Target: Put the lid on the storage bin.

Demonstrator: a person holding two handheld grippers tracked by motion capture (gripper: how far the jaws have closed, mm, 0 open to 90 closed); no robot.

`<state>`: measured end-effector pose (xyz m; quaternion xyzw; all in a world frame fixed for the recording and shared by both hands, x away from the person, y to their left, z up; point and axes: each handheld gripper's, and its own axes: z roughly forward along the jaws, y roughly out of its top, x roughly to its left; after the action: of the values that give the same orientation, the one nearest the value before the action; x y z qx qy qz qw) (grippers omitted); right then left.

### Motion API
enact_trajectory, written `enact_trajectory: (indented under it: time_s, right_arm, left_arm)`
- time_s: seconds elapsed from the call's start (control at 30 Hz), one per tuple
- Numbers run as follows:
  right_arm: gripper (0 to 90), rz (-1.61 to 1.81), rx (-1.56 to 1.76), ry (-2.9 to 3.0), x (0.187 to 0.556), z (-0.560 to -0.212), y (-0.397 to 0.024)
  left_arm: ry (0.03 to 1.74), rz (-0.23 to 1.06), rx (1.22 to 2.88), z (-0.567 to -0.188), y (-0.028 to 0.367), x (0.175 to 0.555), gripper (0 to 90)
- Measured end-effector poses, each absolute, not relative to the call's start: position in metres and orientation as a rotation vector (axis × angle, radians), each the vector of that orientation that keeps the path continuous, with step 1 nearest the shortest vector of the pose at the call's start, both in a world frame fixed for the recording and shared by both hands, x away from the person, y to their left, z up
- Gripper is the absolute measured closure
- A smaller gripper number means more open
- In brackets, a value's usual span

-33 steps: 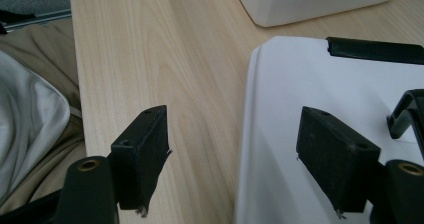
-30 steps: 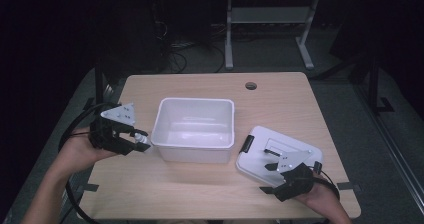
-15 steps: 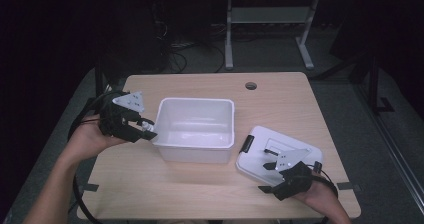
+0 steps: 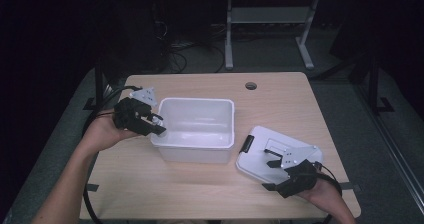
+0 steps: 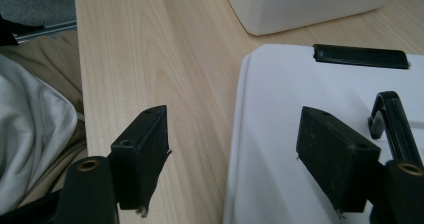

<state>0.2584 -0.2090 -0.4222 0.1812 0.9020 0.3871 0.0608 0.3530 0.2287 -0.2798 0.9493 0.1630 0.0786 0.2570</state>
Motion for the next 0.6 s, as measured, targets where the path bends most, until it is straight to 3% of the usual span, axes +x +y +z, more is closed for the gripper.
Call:
enact_trajectory:
  time_s: [0.6]
  right_arm:
    - [28.3,1.192,0.563,2.71,0.257,-0.42,-0.215]
  left_arm:
    - [0.486,0.18,2.587,-0.302,0.225,0.362,59.9]
